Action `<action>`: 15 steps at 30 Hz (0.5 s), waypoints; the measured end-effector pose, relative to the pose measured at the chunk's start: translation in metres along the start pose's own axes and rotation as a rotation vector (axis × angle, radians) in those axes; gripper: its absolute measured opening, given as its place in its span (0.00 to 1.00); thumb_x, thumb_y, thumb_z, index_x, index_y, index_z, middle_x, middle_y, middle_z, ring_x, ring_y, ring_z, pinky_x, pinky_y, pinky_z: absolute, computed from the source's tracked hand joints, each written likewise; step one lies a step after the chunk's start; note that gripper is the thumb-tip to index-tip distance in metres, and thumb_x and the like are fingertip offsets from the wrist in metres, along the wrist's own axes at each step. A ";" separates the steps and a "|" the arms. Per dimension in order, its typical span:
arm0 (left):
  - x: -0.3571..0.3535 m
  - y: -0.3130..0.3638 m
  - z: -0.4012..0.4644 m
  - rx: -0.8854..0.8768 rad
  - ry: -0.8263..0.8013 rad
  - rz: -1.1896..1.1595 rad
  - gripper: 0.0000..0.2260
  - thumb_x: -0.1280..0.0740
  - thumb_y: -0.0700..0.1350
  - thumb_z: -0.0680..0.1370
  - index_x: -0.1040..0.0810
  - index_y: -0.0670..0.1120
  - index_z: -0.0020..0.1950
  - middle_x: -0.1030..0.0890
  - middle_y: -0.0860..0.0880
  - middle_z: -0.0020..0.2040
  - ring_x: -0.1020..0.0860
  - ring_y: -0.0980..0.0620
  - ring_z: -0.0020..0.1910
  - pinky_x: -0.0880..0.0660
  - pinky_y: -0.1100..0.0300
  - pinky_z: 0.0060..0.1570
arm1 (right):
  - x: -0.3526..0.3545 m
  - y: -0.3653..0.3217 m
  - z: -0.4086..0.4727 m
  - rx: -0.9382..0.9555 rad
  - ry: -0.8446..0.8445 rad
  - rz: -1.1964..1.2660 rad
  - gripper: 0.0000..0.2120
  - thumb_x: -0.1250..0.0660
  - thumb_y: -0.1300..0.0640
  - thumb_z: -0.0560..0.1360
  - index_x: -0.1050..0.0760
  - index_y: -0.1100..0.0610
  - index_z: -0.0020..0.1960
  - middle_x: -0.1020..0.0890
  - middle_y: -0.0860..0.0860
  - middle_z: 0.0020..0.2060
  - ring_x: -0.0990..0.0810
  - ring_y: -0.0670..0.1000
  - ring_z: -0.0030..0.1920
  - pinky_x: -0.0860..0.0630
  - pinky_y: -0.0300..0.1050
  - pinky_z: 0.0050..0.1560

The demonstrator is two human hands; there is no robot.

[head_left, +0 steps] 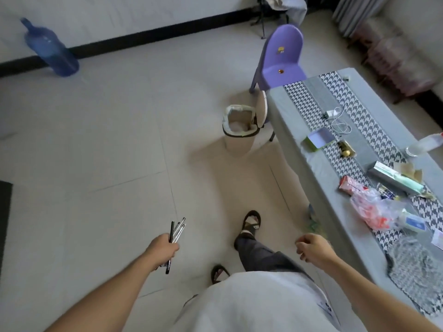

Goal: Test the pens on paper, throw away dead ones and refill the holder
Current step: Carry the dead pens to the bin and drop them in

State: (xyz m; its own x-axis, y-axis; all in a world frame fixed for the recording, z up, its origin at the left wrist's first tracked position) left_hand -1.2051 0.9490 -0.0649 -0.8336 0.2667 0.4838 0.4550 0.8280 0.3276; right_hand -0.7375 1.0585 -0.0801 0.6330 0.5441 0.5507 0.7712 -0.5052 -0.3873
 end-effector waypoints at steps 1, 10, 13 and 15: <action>0.005 0.014 0.013 -0.003 -0.019 0.013 0.02 0.37 0.38 0.74 0.28 0.42 0.46 0.23 0.44 0.34 0.28 0.48 0.29 0.35 0.63 0.26 | 0.000 -0.008 0.014 -0.016 -0.015 0.004 0.06 0.35 0.62 0.79 0.19 0.57 0.47 0.14 0.55 0.38 0.16 0.53 0.34 0.22 0.43 0.32; 0.072 0.131 0.106 0.055 -0.074 0.118 0.03 0.38 0.40 0.76 0.28 0.42 0.48 0.24 0.44 0.35 0.28 0.49 0.25 0.35 0.64 0.26 | 0.071 -0.056 0.143 -0.233 -0.038 0.112 0.08 0.37 0.65 0.77 0.19 0.65 0.45 0.16 0.59 0.31 0.20 0.55 0.27 0.24 0.45 0.30; 0.109 0.189 0.142 0.019 0.004 0.111 0.04 0.37 0.39 0.74 0.27 0.41 0.47 0.23 0.45 0.34 0.28 0.48 0.25 0.35 0.65 0.24 | 0.108 -0.102 0.182 -0.206 -0.022 0.076 0.10 0.37 0.66 0.74 0.18 0.67 0.42 0.15 0.59 0.30 0.20 0.55 0.27 0.23 0.45 0.30; 0.127 0.228 0.164 -0.003 0.023 0.102 0.04 0.37 0.39 0.73 0.27 0.41 0.47 0.23 0.45 0.33 0.28 0.48 0.24 0.35 0.65 0.23 | 0.128 -0.141 0.204 -0.174 0.017 0.070 0.10 0.37 0.66 0.73 0.18 0.66 0.39 0.15 0.59 0.30 0.19 0.55 0.28 0.19 0.49 0.33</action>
State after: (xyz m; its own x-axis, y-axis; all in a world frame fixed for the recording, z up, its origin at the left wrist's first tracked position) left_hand -1.2582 1.2527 -0.0615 -0.7753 0.3383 0.5333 0.5384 0.7955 0.2781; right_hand -0.7516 1.3359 -0.1058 0.6827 0.4928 0.5395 0.7007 -0.6510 -0.2921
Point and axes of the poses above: each hand's wrist, its own z-axis towards the middle knuckle, its own x-axis out of the back of the hand, y = z × x, the point moved 6 cm from there along z, towards the middle knuckle
